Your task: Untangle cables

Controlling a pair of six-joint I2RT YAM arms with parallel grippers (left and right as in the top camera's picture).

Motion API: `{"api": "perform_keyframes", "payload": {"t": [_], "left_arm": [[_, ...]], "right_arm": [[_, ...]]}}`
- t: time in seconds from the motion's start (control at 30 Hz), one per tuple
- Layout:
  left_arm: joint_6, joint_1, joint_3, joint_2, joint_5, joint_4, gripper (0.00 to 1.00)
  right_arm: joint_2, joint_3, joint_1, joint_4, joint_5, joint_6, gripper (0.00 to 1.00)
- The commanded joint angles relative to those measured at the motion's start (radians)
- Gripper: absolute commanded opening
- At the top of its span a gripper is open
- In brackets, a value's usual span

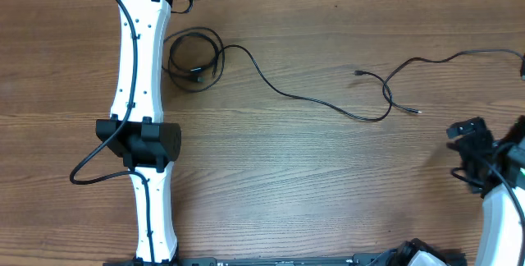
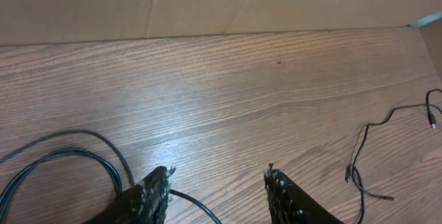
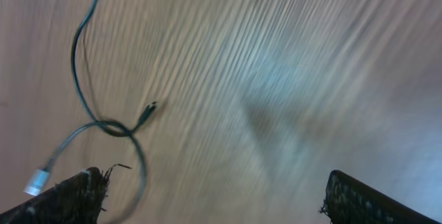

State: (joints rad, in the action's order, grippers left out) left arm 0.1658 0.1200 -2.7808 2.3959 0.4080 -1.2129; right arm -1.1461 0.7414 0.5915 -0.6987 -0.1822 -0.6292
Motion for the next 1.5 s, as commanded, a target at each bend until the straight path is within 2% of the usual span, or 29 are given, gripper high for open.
{"api": "perform_keyframes", "payload": {"t": [0.0,0.13,0.27,0.37,0.47,0.57,0.73,1.07,1.17,1.2,1.3,1.33,1.4,1.47], "left_arm": [[0.013,-0.002,-0.025,-0.008,0.004,0.014,0.47],[-0.026,-0.002,-0.025,-0.008,-0.001,0.029,0.47],[-0.04,-0.002,-0.025,-0.008,-0.021,0.027,0.47],[-0.072,-0.002,-0.025,-0.008,-0.026,0.023,0.48],[-0.113,-0.004,-0.025,-0.008,-0.027,0.009,0.49],[-0.142,-0.011,-0.025,-0.008,-0.027,0.006,0.49],[-0.167,-0.026,-0.025,-0.008,-0.027,0.01,0.49],[-0.167,-0.052,-0.025,-0.008,-0.027,0.005,0.51],[-0.167,-0.054,-0.025,-0.008,-0.027,0.005,0.52],[-0.167,-0.054,-0.025,-0.008,-0.026,0.005,0.52],[-0.166,-0.055,-0.025,-0.008,-0.026,0.0,0.53],[-0.166,-0.055,-0.025,-0.008,-0.026,-0.003,0.52],[-0.167,-0.055,-0.025,-0.008,-0.027,-0.008,0.53],[-0.166,-0.055,-0.025,-0.008,-0.026,-0.012,0.53]], "right_arm": [[-0.1,-0.004,-0.037,0.128,-0.215,-0.246,0.99],[-0.201,0.037,-0.146,0.272,-0.237,-0.461,1.0],[-0.245,0.069,-0.281,0.327,-0.099,-0.734,1.0],[-0.261,0.07,-0.349,0.323,0.016,-0.863,1.0],[-0.284,0.07,-0.38,0.314,0.072,-0.918,1.0],[-0.314,0.07,-0.381,0.301,0.1,-0.908,1.0],[-0.383,0.07,-0.377,0.356,0.103,-0.786,1.0],[-0.514,0.07,-0.373,0.441,0.121,-0.689,0.98],[-0.536,0.07,-0.371,0.462,0.124,-0.67,0.82],[-0.542,0.07,-0.372,0.466,0.129,-0.67,0.74],[-0.556,0.07,-0.372,0.471,0.138,-0.67,0.28],[-0.56,0.07,-0.371,0.47,0.141,-0.669,0.19],[-0.562,0.07,-0.372,0.476,0.141,-0.642,0.04],[-0.562,0.07,-0.372,0.488,0.14,-0.604,0.04]]}}
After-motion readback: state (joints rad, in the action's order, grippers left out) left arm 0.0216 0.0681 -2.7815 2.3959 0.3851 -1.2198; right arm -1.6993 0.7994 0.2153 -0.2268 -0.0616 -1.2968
